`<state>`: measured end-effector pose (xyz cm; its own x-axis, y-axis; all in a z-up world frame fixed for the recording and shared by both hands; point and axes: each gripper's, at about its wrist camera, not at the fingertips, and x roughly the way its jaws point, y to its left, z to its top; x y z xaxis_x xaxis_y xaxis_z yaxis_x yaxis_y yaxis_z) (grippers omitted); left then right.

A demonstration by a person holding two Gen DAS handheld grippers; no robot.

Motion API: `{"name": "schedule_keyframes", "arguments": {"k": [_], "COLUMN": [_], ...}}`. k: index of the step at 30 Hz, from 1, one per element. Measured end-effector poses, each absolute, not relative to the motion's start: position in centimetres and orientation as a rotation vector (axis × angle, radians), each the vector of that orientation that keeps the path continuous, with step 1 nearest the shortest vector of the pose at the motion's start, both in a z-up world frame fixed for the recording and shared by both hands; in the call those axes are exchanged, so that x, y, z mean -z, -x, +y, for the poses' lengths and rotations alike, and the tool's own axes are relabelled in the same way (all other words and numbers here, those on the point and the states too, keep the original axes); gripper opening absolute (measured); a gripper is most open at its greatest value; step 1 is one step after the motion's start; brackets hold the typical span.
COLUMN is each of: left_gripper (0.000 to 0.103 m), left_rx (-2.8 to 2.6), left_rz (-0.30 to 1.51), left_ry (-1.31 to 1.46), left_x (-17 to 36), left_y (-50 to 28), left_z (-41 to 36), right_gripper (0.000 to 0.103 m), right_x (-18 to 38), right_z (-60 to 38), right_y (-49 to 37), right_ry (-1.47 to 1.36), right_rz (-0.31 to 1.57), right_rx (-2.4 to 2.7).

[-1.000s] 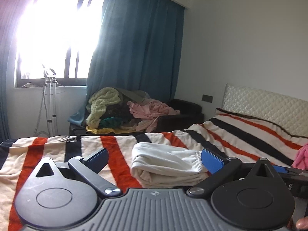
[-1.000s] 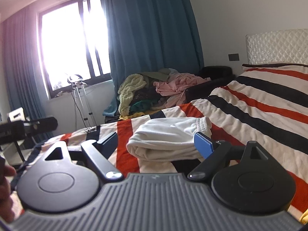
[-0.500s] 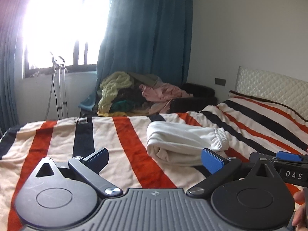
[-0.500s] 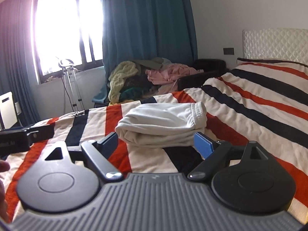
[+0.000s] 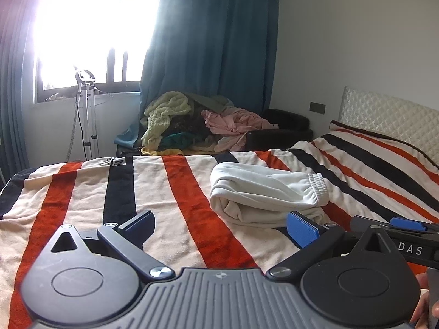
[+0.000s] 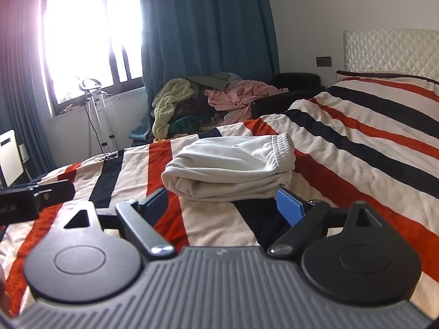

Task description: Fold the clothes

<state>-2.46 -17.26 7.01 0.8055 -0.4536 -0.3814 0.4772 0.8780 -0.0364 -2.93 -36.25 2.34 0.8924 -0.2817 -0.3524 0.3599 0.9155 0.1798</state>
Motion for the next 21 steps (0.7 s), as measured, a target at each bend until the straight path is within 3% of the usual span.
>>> {"name": "schedule_keyframes", "arguments": {"k": [21], "left_gripper": [0.103], "left_rx": [0.502], "left_rz": [0.386], "left_ry": [-0.045], "left_x": [-6.83], "left_y": [2.90], "left_z": [-16.89], "right_gripper": [0.087], "right_x": [-2.35], "right_z": [-36.25], "right_y": [2.95], "right_ry": [-0.249], "right_rz": [0.337], "right_rx": [0.331]}}
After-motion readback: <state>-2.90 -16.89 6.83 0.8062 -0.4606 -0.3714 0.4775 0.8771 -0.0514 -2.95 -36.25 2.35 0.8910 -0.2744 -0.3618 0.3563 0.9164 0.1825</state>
